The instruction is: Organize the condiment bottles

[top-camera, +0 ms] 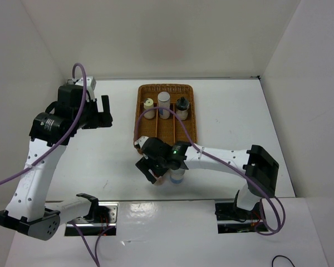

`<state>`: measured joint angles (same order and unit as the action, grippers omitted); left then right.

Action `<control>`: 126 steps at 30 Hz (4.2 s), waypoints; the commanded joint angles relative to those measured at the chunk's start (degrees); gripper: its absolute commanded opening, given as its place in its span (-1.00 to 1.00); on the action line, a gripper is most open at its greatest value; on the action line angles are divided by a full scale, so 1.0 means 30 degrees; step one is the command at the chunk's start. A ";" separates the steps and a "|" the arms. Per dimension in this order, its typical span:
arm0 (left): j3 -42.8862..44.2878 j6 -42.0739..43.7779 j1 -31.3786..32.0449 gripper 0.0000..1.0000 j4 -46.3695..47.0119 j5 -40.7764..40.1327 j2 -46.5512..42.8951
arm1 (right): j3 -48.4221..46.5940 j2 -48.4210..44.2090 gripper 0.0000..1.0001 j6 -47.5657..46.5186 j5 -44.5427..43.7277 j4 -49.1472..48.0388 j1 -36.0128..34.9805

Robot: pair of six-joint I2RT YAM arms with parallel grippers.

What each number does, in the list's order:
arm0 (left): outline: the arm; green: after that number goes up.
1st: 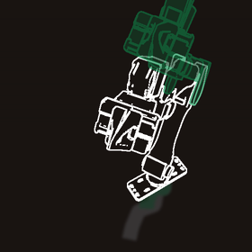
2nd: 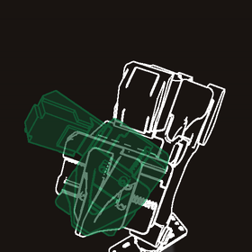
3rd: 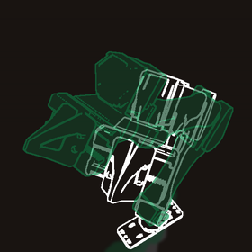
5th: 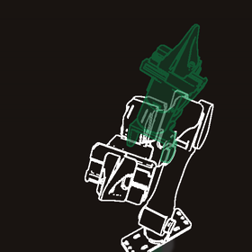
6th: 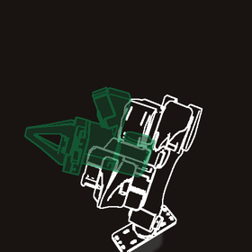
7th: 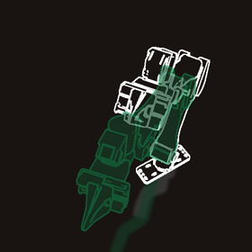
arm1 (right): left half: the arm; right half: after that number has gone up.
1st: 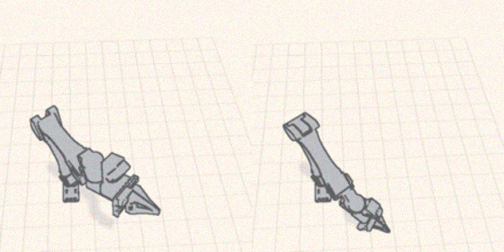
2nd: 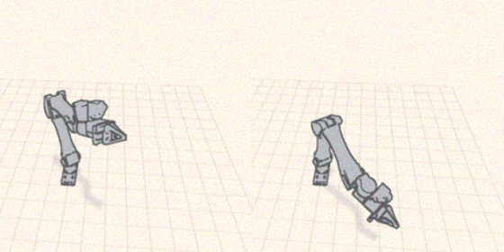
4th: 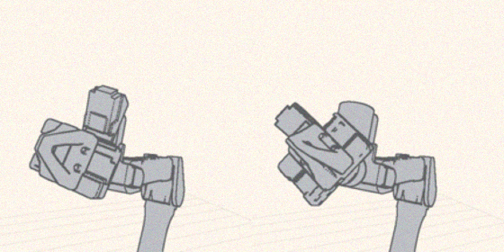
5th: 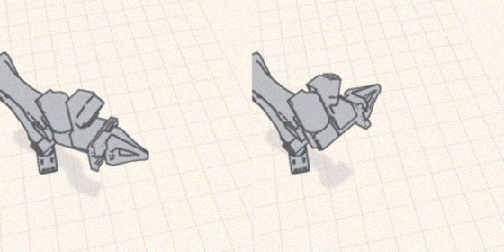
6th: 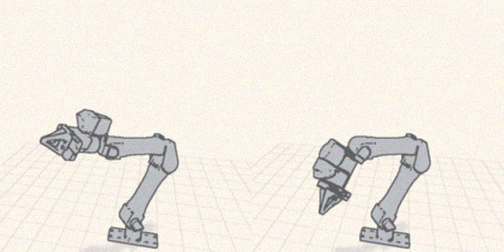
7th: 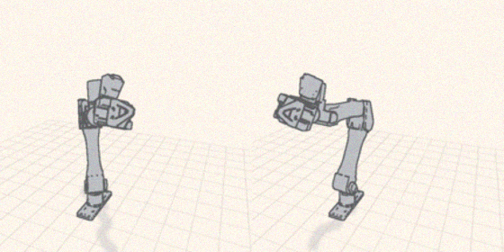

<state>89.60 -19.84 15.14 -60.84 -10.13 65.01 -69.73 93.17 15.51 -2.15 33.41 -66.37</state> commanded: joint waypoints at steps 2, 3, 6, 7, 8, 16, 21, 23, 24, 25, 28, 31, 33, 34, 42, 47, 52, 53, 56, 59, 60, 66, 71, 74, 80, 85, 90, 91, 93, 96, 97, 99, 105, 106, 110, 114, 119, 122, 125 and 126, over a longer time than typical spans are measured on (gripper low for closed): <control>-0.0073 -0.0068 -0.0123 1.00 0.0680 0.0184 -0.0197 | 0.0012 0.0146 0.61 0.0046 -0.0396 -0.0413 -0.0172; -0.0247 -0.0068 -0.0123 1.00 0.0680 0.0184 -0.0197 | 0.0012 0.0146 0.59 0.0046 -0.0599 -0.0413 -0.0172; -0.0248 -0.0068 -0.0123 1.00 0.0854 0.0184 -0.0197 | 0.0012 0.0146 0.43 0.0046 -0.0804 -0.0239 -0.0172; -0.0248 -0.0068 -0.0123 1.00 0.0856 0.0184 -0.0197 | 0.0012 0.0146 0.39 0.0046 -0.0806 -0.0238 -0.0172; -0.0248 -0.0068 -0.0123 1.00 0.0856 0.0184 -0.0197 | -0.0162 0.0320 0.36 0.0046 -0.0806 -0.0238 -0.0172; -0.0424 0.0108 -0.0123 1.00 0.0856 0.0184 -0.0372 | -0.0339 0.0732 -0.08 0.0046 -0.0806 0.0348 -0.0172; -0.0424 -0.0095 -0.0123 1.00 0.0856 -0.0752 -0.0548 | -0.1157 0.0732 -0.30 -0.0130 0.0129 0.0348 -0.0172; 0.0158 -0.0447 -0.0123 1.00 0.0651 -0.1542 -0.0724 | -0.2210 0.0732 -0.32 -0.0130 0.0132 0.0580 -0.0172; 0.0336 -0.0449 -0.0123 1.00 0.0419 -0.1864 -0.0724 | -0.2997 0.0558 -0.32 -0.0130 0.0132 0.0583 -0.0172; 0.0570 -0.0739 -0.0123 1.00 0.0184 -0.2534 -0.0724 | -0.3382 0.0556 -0.36 -0.0130 0.0132 0.0583 -0.0172; 0.1156 -0.1589 -0.0299 1.00 -0.0023 -0.4232 -0.1159 | -0.4934 0.0205 -0.36 -0.0391 -0.0073 0.0757 -0.0172; 0.0575 -0.2002 -0.0299 1.00 0.0618 -0.4826 -0.2157 | -0.7217 0.0584 -0.44 -0.0394 -0.0861 0.1547 0.0295; -0.0332 -0.2205 -0.0299 1.00 0.1262 -0.4826 -0.2509 | -0.9290 0.1313 -0.44 -0.0394 -0.1302 0.2394 0.1111; -0.1293 -0.2381 -0.0299 1.00 0.1266 -0.4478 -0.2511 | -0.9855 0.1521 -0.44 -0.0597 -0.1507 0.2399 0.1407; -0.5813 -0.3963 -0.0856 1.00 0.4427 -0.0522 -0.3388 | -1.3873 0.4245 -0.35 -0.1976 -0.3413 0.2633 0.4334; -0.6547 -0.3964 -0.0856 1.00 0.4430 -0.0576 -0.3771 | -1.4605 0.5507 -0.35 -0.2591 -0.3591 0.2167 0.5131; -0.6957 -0.3964 -0.1032 1.00 0.4430 -0.1018 -0.3976 | -1.4607 0.7231 -0.35 -0.3089 -0.4231 0.1815 0.5539; -0.7131 -0.3964 -0.1032 1.00 0.4430 -0.1018 -0.3976 | -1.4810 0.7468 -0.35 -0.3089 -0.4234 0.1813 0.5541; -0.7133 -0.3964 -0.1032 1.00 0.4430 -0.0578 -0.4152 | -1.5249 0.8141 -0.35 -0.3089 -0.4058 0.1813 0.5541; -0.7133 -0.3964 -0.1032 1.00 0.4606 -0.0080 -0.4152 | -1.5251 0.8581 -0.35 -0.3089 -0.4232 0.1289 0.5717; -0.7133 -0.3964 -0.1032 1.00 0.4606 0.0152 -0.4152 | -1.5251 0.8758 -0.35 -0.3089 -0.4234 0.1083 0.5717; -0.7133 -0.3964 -0.1032 1.00 0.5016 0.1235 -0.3978 | -1.6974 1.0746 -0.32 -0.3497 -0.5023 0.1459 0.5717; -0.7133 -0.3789 -0.1032 1.00 0.5221 0.1619 -0.3595 | -1.7885 1.1718 -0.32 -0.3499 -0.4558 0.1462 0.6156; -0.7133 -0.3613 -0.1032 1.00 0.5397 0.1619 -0.3421 | -1.8327 1.2566 -0.30 -0.3325 -0.4556 0.1754 0.6390; -0.7133 -0.3437 -0.1032 1.00 0.5571 0.1443 -0.3243 | -1.8562 1.2744 0.33 -0.3323 -0.4556 0.1930 0.6742; -0.7133 -0.3437 -0.1032 1.00 0.5573 0.1443 -0.2864 | -1.8562 1.1724 0.81 -0.2682 -0.3737 0.2106 0.6742; -0.7133 -0.3437 -0.1032 1.00 0.5748 0.1648 -0.2687 | -1.6929 0.9146 0.97 -0.1947 -0.2858 0.2311 0.6742; -0.7133 -0.3437 -0.1032 1.00 0.5748 0.1474 -0.2687 | -1.6399 0.7835 0.97 -0.1627 -0.2538 0.2311 0.6742; -0.7133 -0.3232 -0.1032 1.00 0.5748 0.1297 -0.2687 | -1.4648 0.6306 0.97 -0.1390 -0.2038 0.2311 0.6539; -0.7336 -0.3232 -0.1032 1.00 0.5748 0.1297 -0.2687 | -1.1459 0.2996 0.97 -0.1185 -0.2532 0.1784 0.6070; -0.7338 -0.3232 -0.1032 1.00 0.5748 0.1297 -0.2687 | -1.0776 0.1741 0.97 -0.1185 -0.3085 0.2016 0.5720; -0.7541 -0.3232 -0.1032 1.00 0.5924 0.1879 -0.2511 | -0.9226 0.1028 0.89 -0.1009 -0.3703 0.3009 0.5456; -0.8332 -0.3408 -0.1032 1.00 0.6100 0.2643 -0.2687 | -0.4564 -0.1081 0.77 0.1390 -0.5171 0.5505 0.3668; -0.8334 -0.3408 -0.1032 1.00 0.6100 0.2644 -0.2687 | -0.3572 -0.1664 0.71 0.1741 -0.4765 0.5505 0.3463; -0.8508 -0.3408 -0.1207 1.00 0.6100 0.2644 -0.2863 | -0.1631 -0.3101 0.56 0.2797 -0.4061 0.4572 0.3461; -0.8510 -0.3408 -0.1207 1.00 0.6100 0.2820 -0.2863 | -0.1072 -0.3487 0.54 0.3005 -0.3648 0.3838 0.3461; -0.8510 -0.3584 -0.1207 1.00 0.6100 0.2996 -0.3241 | -0.1072 -0.3487 0.54 0.3005 -0.3472 0.3044 0.3461; -0.8510 -0.3584 -0.1207 1.00 0.6100 0.2996 -0.3446 | -0.1072 -0.3487 0.54 0.3005 -0.3267 0.2516 0.3461; -0.8510 -0.3584 -0.1207 1.00 0.5924 0.2996 -0.3623 | -0.1072 -0.3079 0.54 0.2655 -0.3091 0.2311 0.3461; -0.8510 -0.3584 -0.1207 1.00 0.5924 0.2996 -0.3624 | -0.0898 -0.3077 0.54 0.2653 -0.3091 0.1847 0.3461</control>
<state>64.31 -30.24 11.81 -44.56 -2.33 55.59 -72.42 84.36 23.53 -11.77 43.27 -55.94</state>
